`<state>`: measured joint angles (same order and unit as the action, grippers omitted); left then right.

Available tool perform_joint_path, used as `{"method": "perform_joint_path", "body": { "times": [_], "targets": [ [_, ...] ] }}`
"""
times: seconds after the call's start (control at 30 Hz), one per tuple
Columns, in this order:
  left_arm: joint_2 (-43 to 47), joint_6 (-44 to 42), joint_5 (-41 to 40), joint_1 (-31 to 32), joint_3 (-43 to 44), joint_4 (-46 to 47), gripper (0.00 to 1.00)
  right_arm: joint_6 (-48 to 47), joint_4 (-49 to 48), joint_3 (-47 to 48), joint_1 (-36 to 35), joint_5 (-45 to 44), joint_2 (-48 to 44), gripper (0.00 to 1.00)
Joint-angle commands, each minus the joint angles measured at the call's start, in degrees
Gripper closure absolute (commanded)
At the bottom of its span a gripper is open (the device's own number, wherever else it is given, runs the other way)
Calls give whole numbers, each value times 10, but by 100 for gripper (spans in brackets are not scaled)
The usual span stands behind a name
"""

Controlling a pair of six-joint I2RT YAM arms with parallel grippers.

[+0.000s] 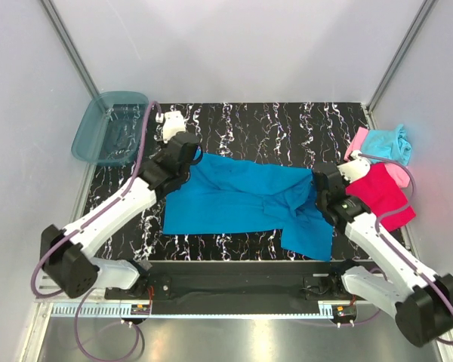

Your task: Fold and stack the t-shirts

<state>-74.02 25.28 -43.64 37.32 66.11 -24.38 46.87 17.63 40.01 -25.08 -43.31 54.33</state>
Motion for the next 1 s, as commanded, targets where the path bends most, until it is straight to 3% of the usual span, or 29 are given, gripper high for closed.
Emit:
{"method": "perform_joint_path", "body": {
  "times": [0.0,0.23,0.3,0.47,0.73,0.77,0.83,0.87,0.9,0.97],
  "targets": [
    [-16,7,-55,-14,1,77,100,22,-70,-1,34,2,40,100],
    [-65,-1,-56,-34,14,117,100,-17,-170,21,93,20,139,100],
    [-78,-2,-58,-37,20,122,100,-37,-262,16,106,36,169,100],
    [-100,6,-37,-37,20,125,100,-60,-272,81,131,53,275,100],
    [-97,32,3,-28,-24,152,100,-84,-334,123,166,129,344,99],
    [-96,33,2,-23,-33,154,100,-104,-351,123,168,152,348,94],
    [-92,35,-1,-18,-43,160,100,-121,-406,116,170,211,345,72],
    [-87,35,-1,-15,-54,163,100,-130,-420,111,170,226,335,55],
    [-85,37,-1,-12,-60,165,100,-132,-441,107,169,249,328,30],
    [-76,41,-2,-7,-74,168,100,-138,-446,97,167,269,299,20]
  ]
}}
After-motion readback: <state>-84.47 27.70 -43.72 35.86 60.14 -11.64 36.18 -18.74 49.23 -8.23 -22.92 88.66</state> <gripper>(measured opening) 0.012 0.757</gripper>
